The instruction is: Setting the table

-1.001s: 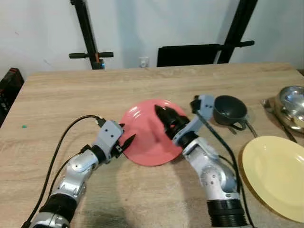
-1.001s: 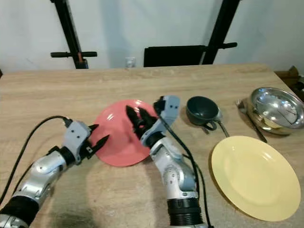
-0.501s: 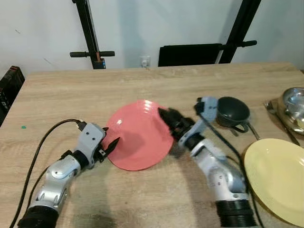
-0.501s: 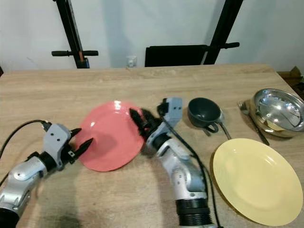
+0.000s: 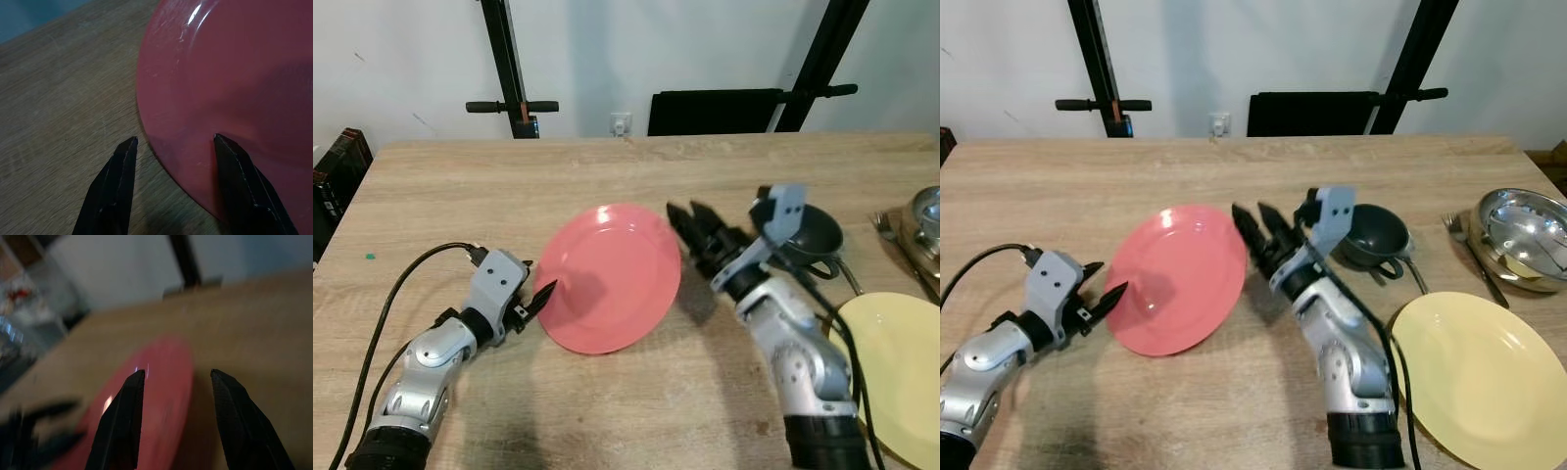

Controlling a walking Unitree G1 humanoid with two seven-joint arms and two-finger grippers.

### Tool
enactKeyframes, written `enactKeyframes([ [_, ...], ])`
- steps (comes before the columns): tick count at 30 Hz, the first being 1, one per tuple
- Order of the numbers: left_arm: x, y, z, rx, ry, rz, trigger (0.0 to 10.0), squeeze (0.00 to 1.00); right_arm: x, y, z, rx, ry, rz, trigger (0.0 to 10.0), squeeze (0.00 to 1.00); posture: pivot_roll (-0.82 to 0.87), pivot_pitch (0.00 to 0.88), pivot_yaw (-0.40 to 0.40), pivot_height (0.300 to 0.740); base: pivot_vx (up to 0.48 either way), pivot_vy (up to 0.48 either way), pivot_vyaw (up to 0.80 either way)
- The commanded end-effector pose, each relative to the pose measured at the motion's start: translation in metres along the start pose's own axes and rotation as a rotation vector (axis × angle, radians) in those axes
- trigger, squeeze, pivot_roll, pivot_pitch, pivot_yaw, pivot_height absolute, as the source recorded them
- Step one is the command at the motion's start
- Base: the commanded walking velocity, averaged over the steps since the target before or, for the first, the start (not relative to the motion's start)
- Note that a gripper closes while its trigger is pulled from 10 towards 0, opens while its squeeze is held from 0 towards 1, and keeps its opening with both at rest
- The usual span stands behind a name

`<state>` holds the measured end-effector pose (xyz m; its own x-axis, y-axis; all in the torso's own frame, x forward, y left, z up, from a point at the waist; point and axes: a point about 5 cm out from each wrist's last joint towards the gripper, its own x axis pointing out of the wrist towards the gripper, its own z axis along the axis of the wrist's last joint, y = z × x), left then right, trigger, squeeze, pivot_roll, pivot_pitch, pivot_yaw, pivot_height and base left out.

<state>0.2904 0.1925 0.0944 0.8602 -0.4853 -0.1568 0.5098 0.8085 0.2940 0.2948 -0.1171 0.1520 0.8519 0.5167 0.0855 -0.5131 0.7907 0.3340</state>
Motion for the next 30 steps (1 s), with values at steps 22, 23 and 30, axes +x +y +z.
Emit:
enactKeyframes([
  [22, -0.015, -0.017, -0.039, -0.066, 0.209, -0.04, 10.0, 0.0, -0.019, 0.005, -0.03, 0.249, 0.174, 0.141, 10.0, 0.0, -0.09, 0.047, 0.028, 0.74, 0.0, 0.0, 0.0],
  [23, -0.015, -0.017, -0.039, -0.066, 0.208, -0.04, 10.0, 0.0, -0.02, 0.008, -0.033, 0.268, 0.187, 0.157, 10.0, 0.0, -0.09, 0.047, 0.028, 0.74, 0.0, 0.0, 0.0],
  [30, -0.015, -0.017, -0.039, -0.068, 0.205, -0.035, 10.0, 0.0, -0.016, 0.025, -0.054, 0.365, 0.26, 0.209, 10.0, 0.0, -0.08, 0.048, 0.02, 0.74, 0.0, 0.0, 0.0],
])
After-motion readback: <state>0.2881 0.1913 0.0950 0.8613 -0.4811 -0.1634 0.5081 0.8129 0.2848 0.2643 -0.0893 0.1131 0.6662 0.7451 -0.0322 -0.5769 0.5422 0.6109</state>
